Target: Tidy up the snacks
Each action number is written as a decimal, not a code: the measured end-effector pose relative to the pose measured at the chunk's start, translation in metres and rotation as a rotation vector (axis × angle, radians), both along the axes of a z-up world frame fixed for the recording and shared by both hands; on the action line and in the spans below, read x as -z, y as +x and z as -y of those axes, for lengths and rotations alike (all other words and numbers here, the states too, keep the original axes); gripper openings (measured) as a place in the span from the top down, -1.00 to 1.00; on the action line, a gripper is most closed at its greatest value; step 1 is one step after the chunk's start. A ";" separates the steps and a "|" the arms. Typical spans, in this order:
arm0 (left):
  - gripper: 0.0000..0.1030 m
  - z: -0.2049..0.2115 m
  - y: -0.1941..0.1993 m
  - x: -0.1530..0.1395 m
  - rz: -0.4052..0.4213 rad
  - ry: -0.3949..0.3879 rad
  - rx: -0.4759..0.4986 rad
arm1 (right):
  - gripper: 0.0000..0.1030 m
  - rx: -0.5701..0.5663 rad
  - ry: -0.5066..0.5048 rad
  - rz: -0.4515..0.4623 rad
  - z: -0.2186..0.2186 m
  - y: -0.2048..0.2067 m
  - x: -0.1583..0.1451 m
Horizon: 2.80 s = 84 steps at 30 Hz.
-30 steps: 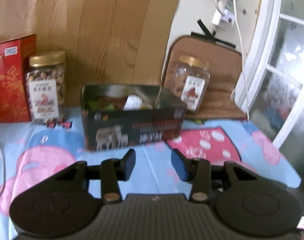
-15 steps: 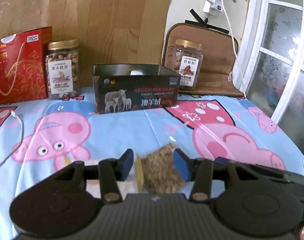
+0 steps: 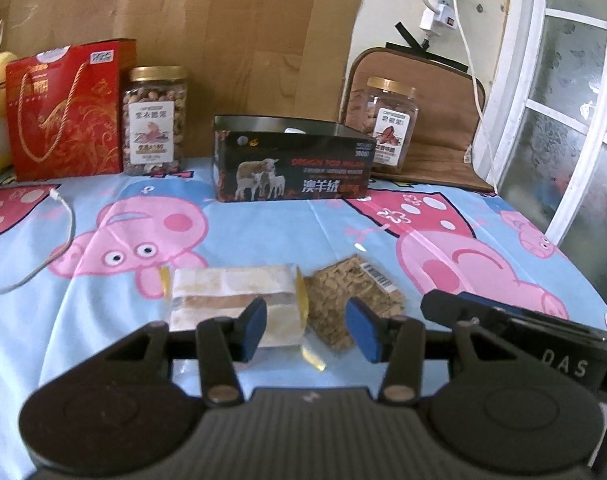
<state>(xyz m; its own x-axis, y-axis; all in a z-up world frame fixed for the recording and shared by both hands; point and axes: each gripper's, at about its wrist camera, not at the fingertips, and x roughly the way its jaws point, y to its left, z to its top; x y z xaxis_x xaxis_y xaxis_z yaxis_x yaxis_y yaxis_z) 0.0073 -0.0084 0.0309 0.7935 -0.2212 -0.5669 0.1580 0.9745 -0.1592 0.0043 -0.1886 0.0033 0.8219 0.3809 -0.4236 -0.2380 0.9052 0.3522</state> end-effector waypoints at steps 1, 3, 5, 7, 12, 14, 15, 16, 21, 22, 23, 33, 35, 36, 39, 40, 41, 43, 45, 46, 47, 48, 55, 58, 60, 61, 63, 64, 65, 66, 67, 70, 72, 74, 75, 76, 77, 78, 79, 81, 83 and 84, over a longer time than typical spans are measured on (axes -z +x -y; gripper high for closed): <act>0.13 -0.003 -0.001 0.002 -0.001 -0.005 -0.004 | 0.14 0.001 -0.002 -0.003 -0.001 0.000 0.001; 0.13 -0.008 -0.004 0.004 0.004 -0.011 -0.011 | 0.14 0.002 -0.006 -0.014 -0.004 0.000 0.003; 0.13 -0.015 -0.009 0.007 0.027 -0.018 -0.011 | 0.12 0.001 -0.009 -0.022 -0.006 0.000 0.006; 0.13 -0.021 -0.015 0.012 0.055 -0.011 -0.019 | 0.11 0.000 -0.016 -0.025 -0.009 0.001 0.008; 0.04 -0.028 -0.023 0.019 0.090 -0.021 -0.009 | 0.10 0.012 -0.024 -0.043 -0.013 0.003 0.014; 0.04 -0.027 -0.025 0.020 0.102 -0.036 0.011 | 0.10 0.013 -0.025 -0.048 -0.014 0.003 0.015; 0.04 -0.026 -0.026 0.021 0.107 -0.047 0.024 | 0.10 0.016 -0.027 -0.046 -0.015 0.002 0.015; 0.04 -0.024 -0.027 0.022 0.113 -0.056 0.037 | 0.10 0.019 -0.027 -0.040 -0.015 0.002 0.015; 0.04 -0.016 -0.032 0.027 0.161 -0.052 0.080 | 0.10 0.062 -0.018 -0.018 -0.008 0.003 0.015; 0.04 -0.016 -0.033 0.029 0.164 -0.048 0.085 | 0.10 0.071 -0.015 -0.021 -0.007 0.004 0.016; 0.04 -0.016 -0.032 0.031 0.164 -0.044 0.089 | 0.10 0.081 -0.012 -0.024 -0.005 0.005 0.016; -0.04 -0.016 -0.031 0.038 0.173 -0.032 0.124 | 0.10 0.108 -0.038 -0.034 -0.007 0.014 0.024; -0.05 -0.015 -0.032 0.038 0.184 -0.028 0.129 | 0.09 0.106 -0.039 -0.050 -0.007 0.018 0.026; -0.06 -0.015 -0.031 0.038 0.186 -0.028 0.130 | 0.09 0.104 -0.040 -0.052 -0.007 0.019 0.027; -0.06 -0.018 -0.025 0.040 0.168 -0.046 0.117 | 0.06 0.087 -0.060 -0.045 -0.011 0.019 0.026; -0.06 -0.019 -0.021 0.040 0.149 -0.054 0.102 | 0.05 0.085 -0.067 -0.043 -0.012 0.020 0.026; -0.06 -0.022 -0.016 0.040 0.119 -0.068 0.086 | 0.01 0.080 -0.070 -0.042 -0.013 0.020 0.026; -0.04 -0.028 -0.002 0.041 0.037 -0.104 0.044 | -0.01 0.076 -0.069 -0.041 -0.013 0.020 0.026; -0.05 -0.032 0.006 0.037 0.014 -0.117 0.026 | -0.03 0.074 -0.076 -0.043 -0.014 0.021 0.026; -0.05 -0.032 0.011 0.035 0.004 -0.100 0.012 | -0.05 0.071 -0.080 -0.044 -0.014 0.021 0.025; -0.06 -0.033 0.015 0.034 0.003 -0.089 -0.005 | -0.10 0.065 -0.085 -0.045 -0.015 0.022 0.025; -0.06 -0.035 0.019 0.033 0.003 -0.082 -0.016 | -0.13 0.058 -0.090 -0.045 -0.016 0.022 0.025; -0.13 -0.033 0.036 0.035 -0.001 -0.029 -0.017 | -0.59 -0.016 -0.134 -0.043 -0.025 0.025 0.024; -0.13 -0.029 0.033 0.036 0.003 0.000 -0.022 | -0.71 -0.032 -0.153 -0.043 -0.030 0.027 0.024; -0.15 -0.029 0.032 0.036 0.003 0.002 -0.019 | -0.73 -0.032 -0.142 -0.045 -0.028 0.027 0.025; -0.16 -0.028 0.032 0.036 0.004 0.007 -0.018 | -0.73 -0.033 -0.132 -0.045 -0.027 0.028 0.025; -0.18 -0.025 0.031 0.036 0.005 0.026 -0.016 | -0.73 -0.027 -0.118 -0.043 -0.025 0.027 0.025; -0.19 -0.023 0.031 0.036 0.006 0.034 -0.015 | -0.72 -0.018 -0.115 -0.041 -0.025 0.026 0.025; -0.19 -0.024 0.032 0.036 0.006 0.039 -0.013 | -0.72 -0.004 -0.112 -0.040 -0.024 0.025 0.025; -0.19 -0.023 0.031 0.036 0.006 0.043 -0.014 | -0.72 0.009 -0.104 -0.038 -0.022 0.024 0.025; -0.19 -0.023 0.031 0.036 0.006 0.045 -0.013 | -0.72 0.022 -0.094 -0.039 -0.020 0.024 0.025; -0.19 -0.023 0.031 0.036 0.006 0.049 -0.013 | -0.72 0.034 -0.058 -0.042 -0.015 0.024 0.025; -0.20 -0.023 0.031 0.036 0.006 0.054 -0.014 | -0.72 0.035 -0.054 -0.041 -0.015 0.023 0.026; -0.21 -0.023 0.030 0.036 0.006 0.059 -0.013 | -0.72 0.034 -0.048 -0.041 -0.014 0.024 0.026; -0.21 -0.022 0.030 0.036 0.006 0.060 -0.013 | -0.72 0.034 -0.042 -0.041 -0.013 0.023 0.026; -0.21 -0.023 0.030 0.036 0.006 0.062 -0.013 | -0.72 0.035 -0.035 -0.041 -0.012 0.023 0.026; -0.21 -0.023 0.030 0.036 0.005 0.064 -0.012 | -0.72 0.036 -0.027 -0.042 -0.011 0.023 0.026; -0.21 -0.023 0.031 0.036 0.005 0.066 -0.011 | -0.72 0.037 -0.020 -0.043 -0.010 0.023 0.026; -0.22 -0.022 0.031 0.037 0.005 0.068 -0.011 | -0.72 0.037 -0.008 -0.048 -0.008 0.024 0.025; -0.23 -0.022 0.031 0.037 0.004 0.073 -0.009 | -0.72 0.041 0.035 -0.070 -0.004 0.026 0.024; -0.24 -0.021 0.031 0.037 0.004 0.081 -0.007 | -0.72 0.036 0.115 -0.113 0.005 0.032 0.023; -0.25 -0.020 0.031 0.037 0.004 0.084 -0.006 | -0.72 0.027 0.164 -0.143 0.009 0.037 0.022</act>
